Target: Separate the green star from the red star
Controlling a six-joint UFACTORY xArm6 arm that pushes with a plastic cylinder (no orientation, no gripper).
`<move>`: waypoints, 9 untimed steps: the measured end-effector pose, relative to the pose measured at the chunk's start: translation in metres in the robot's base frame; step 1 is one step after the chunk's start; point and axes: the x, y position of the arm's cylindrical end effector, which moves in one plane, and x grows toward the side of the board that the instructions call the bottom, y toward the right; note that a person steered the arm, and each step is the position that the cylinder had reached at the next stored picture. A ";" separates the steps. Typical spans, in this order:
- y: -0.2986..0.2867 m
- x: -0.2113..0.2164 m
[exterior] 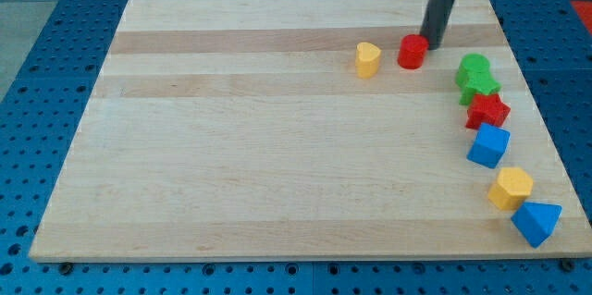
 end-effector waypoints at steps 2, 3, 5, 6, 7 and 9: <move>-0.012 0.010; 0.044 0.001; 0.148 0.033; 0.148 0.082; 0.148 0.082; 0.104 0.089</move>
